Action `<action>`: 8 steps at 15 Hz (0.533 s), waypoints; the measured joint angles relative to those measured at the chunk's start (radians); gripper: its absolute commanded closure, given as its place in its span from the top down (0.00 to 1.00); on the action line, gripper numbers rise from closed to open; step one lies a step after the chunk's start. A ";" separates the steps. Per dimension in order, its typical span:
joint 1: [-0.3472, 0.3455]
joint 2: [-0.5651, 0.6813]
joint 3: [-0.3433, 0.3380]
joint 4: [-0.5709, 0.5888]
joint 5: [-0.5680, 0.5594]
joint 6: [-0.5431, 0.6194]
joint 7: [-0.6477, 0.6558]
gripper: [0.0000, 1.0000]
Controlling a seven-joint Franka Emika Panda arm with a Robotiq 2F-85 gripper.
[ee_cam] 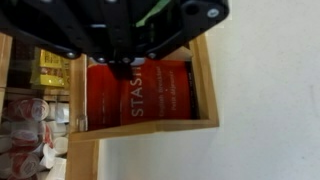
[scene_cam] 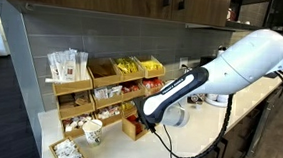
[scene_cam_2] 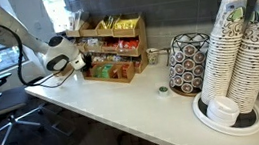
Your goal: Pick up one red sachet from the far left single layered wooden compartment and put it on the kitchen counter
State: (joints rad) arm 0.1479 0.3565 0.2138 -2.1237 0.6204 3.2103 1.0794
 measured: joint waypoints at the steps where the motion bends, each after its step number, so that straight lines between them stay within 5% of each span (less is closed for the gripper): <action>1: 0.001 0.000 -0.001 -0.001 0.000 0.001 0.001 0.00; 8: 0.007 -0.023 -0.006 -0.023 0.000 0.005 0.001 0.00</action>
State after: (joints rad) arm 0.1549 0.3330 0.2077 -2.1467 0.6204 3.2149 1.0804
